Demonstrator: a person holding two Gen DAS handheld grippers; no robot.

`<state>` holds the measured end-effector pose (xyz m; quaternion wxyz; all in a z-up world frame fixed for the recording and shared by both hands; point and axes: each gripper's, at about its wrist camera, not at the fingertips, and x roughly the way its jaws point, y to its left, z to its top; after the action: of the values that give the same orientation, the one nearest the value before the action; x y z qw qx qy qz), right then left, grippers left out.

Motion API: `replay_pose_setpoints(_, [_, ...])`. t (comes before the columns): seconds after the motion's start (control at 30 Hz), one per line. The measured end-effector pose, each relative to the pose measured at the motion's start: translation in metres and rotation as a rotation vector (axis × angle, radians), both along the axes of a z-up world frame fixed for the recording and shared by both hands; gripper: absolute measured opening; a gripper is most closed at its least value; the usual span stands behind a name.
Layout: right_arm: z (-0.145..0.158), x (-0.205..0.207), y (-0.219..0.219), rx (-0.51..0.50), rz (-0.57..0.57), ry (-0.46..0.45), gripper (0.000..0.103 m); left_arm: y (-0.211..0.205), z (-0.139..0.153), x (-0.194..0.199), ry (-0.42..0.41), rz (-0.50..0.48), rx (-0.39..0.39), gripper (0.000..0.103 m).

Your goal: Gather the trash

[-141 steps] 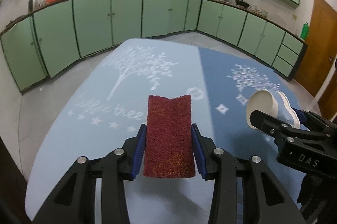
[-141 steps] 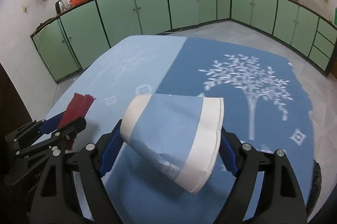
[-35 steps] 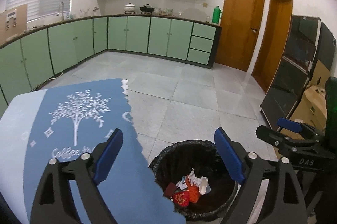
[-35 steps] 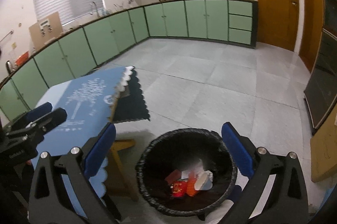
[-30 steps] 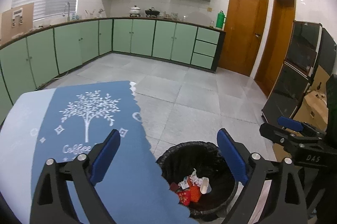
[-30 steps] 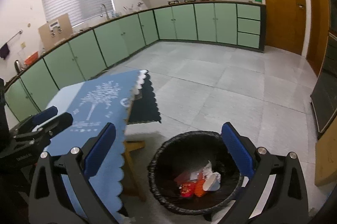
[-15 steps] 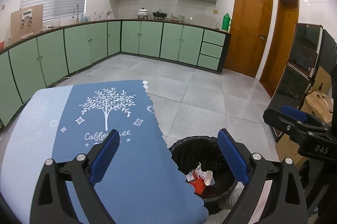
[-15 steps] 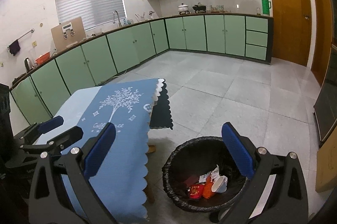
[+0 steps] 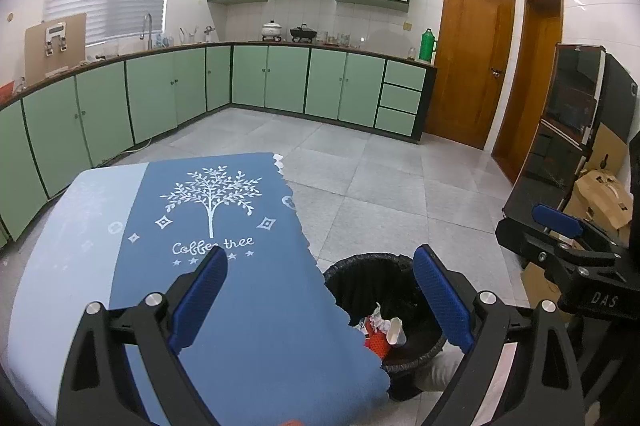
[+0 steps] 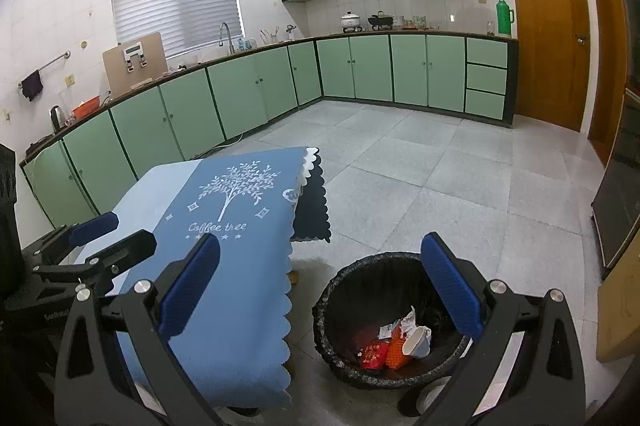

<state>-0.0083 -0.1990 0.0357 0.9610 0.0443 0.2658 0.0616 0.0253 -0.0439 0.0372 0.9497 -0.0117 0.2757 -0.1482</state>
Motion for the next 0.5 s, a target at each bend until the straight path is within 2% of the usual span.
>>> replay_pose_setpoints(0.5, [0.0,-0.018,0.006,-0.005,0.008,-0.016,0.098,0.003,0.005,-0.015,-0.021,0.012,0.01,0.092])
